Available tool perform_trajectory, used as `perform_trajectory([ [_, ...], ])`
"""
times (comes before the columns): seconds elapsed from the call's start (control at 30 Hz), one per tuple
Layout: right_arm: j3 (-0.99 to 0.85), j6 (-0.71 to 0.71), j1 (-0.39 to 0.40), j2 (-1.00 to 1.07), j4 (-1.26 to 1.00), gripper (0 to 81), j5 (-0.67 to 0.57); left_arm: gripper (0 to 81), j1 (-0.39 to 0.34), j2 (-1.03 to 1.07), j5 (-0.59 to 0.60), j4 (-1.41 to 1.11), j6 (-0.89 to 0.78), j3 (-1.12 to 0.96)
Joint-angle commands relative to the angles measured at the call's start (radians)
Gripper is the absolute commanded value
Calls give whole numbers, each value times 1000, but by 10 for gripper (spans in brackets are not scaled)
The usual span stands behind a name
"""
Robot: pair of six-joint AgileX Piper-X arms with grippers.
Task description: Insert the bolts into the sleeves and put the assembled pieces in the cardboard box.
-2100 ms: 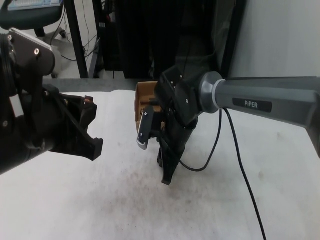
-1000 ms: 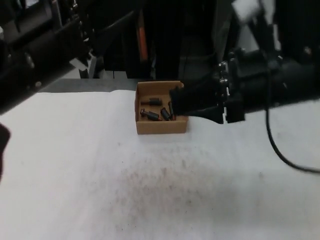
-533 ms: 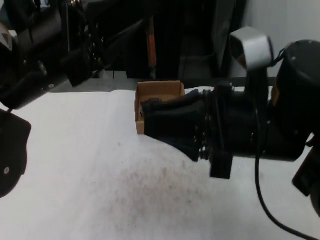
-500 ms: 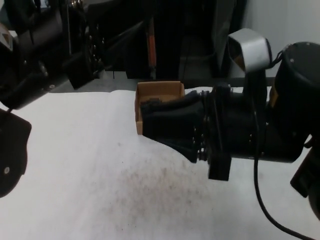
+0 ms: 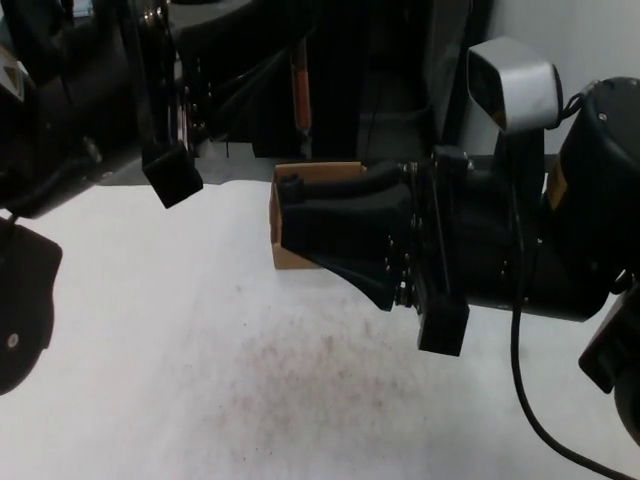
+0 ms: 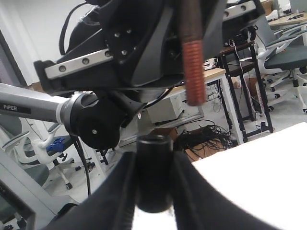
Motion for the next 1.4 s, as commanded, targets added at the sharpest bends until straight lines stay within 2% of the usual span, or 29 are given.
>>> perform_trajectory([
  [0.0, 0, 6, -6, 3, -9, 9, 1, 3, 1, -3, 1, -19, 6, -5],
  [0.4, 0, 6, -61, 14, -21, 9, 1, 3, 1, -6, 8, -19, 6, -5],
  [0.73, 0, 37, -61, 14, -107, 9, 1, 3, 1, -6, 8, -19, 6, -5],
  [1.37, -19, 37, -61, 14, -106, 9, 1, 3, -1, -6, 33, -19, -46, -5],
])
